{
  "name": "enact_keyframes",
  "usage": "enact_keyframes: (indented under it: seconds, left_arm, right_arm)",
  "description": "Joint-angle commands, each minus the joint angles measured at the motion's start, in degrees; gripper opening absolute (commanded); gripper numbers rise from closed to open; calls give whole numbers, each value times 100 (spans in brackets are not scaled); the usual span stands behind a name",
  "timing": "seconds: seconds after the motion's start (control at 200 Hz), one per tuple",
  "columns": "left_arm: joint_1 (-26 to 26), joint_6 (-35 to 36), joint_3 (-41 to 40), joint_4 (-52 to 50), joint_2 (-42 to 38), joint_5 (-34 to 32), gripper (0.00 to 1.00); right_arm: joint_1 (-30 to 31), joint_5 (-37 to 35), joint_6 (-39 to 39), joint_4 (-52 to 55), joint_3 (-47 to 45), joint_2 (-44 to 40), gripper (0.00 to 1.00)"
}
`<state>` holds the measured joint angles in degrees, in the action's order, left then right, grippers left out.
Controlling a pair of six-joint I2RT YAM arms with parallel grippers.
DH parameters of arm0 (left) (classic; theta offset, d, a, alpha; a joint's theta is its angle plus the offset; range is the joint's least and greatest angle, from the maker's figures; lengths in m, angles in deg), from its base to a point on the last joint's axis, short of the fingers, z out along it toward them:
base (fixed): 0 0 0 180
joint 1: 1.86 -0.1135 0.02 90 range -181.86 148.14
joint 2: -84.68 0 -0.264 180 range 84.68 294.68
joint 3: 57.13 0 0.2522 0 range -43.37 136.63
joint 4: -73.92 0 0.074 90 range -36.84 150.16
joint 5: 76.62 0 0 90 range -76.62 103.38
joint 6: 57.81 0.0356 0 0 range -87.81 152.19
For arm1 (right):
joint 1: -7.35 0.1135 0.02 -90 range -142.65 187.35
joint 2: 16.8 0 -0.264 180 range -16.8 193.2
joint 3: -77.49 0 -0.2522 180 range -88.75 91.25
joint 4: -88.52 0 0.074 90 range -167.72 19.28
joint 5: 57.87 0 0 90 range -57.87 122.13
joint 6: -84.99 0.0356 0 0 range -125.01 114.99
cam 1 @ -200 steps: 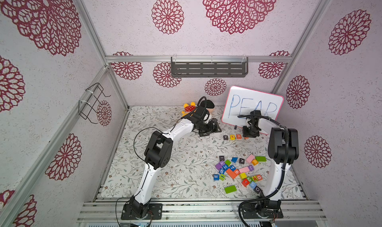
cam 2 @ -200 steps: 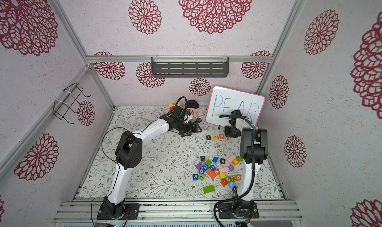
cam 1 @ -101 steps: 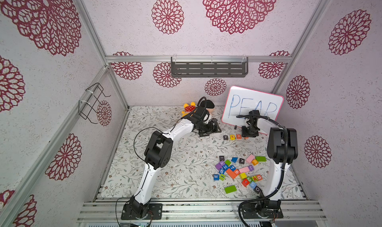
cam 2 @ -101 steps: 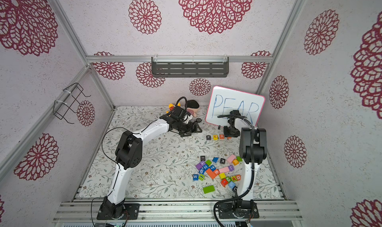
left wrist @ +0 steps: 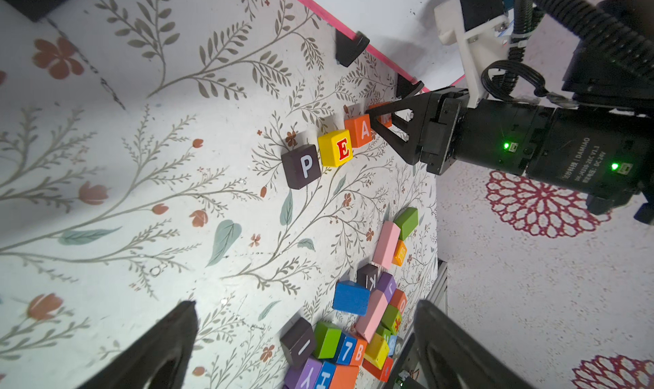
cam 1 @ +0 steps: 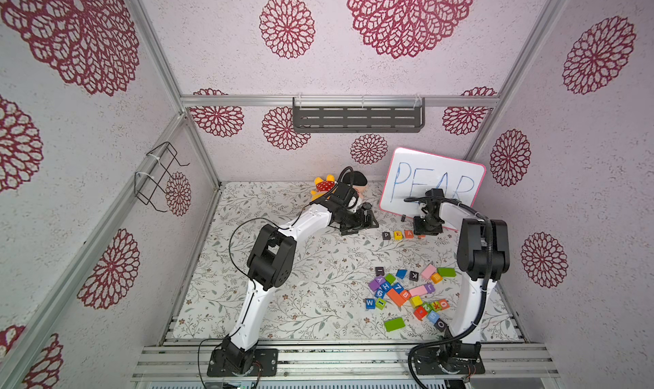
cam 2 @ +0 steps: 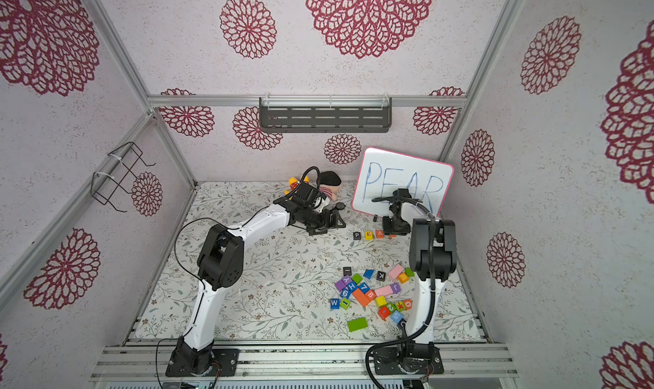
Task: Spell the uppercase word “pear” with letter blocks
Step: Place the letter block at the center of the board.
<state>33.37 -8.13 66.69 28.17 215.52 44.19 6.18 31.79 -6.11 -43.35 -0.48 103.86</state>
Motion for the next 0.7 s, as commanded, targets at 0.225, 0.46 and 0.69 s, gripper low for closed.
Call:
enact_keyframes:
  seconds: [0.225,0.46,0.69]
  left_arm:
    - [29,37,-88,149,-300,32,98]
    - [33,37,-105,158,-315,31,98]
    - [20,10,-272,179,-441,15,98]
  right_arm:
    - [4,-106,-40,17,94,-56,40]
    - [7,-159,-53,4,68,-73,41]
    - [11,-165,-13,-3,103,-346,50]
